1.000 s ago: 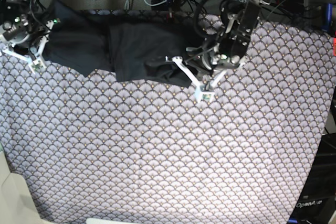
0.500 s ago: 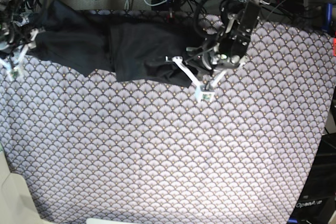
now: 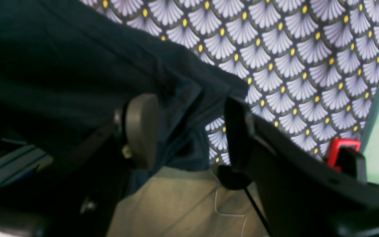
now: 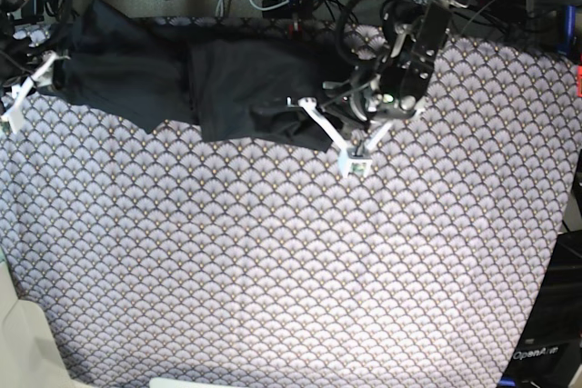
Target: Fold the T-shirt properly
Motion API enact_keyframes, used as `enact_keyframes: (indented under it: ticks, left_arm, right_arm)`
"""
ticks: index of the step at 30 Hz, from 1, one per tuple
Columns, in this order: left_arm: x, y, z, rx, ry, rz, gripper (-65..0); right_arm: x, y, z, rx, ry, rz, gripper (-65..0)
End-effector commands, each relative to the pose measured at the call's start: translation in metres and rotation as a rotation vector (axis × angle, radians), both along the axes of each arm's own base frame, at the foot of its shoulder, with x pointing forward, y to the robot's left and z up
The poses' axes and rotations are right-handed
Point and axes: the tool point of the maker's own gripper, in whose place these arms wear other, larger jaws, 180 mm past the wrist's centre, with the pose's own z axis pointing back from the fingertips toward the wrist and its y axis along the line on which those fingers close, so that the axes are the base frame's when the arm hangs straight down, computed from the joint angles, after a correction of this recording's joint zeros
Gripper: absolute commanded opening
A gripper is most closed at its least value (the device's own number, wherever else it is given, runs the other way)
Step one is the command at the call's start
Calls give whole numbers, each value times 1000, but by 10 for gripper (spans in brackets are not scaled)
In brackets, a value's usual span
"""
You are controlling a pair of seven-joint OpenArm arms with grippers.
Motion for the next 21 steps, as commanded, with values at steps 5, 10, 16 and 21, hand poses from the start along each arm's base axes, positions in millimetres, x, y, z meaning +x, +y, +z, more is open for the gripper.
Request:
enact_keyframes:
  ticks: [5, 10, 16, 21]
  left_arm:
    - [7, 6, 5, 9, -23, 0, -650]
    - [7, 9, 5, 20, -25, 0, -650]
    - [8, 9, 5, 20, -26, 0, -650]
    - [9, 9, 6, 18, -29, 1, -650]
  right_arm:
    - [-11, -18, -27, 73, 59, -71, -309]
    - [-14, -17, -40, 108, 73, -81, -309]
    - [-15, -17, -41, 111, 73, -83, -309]
    - [-15, -14, -48, 129, 66, -81, -309]
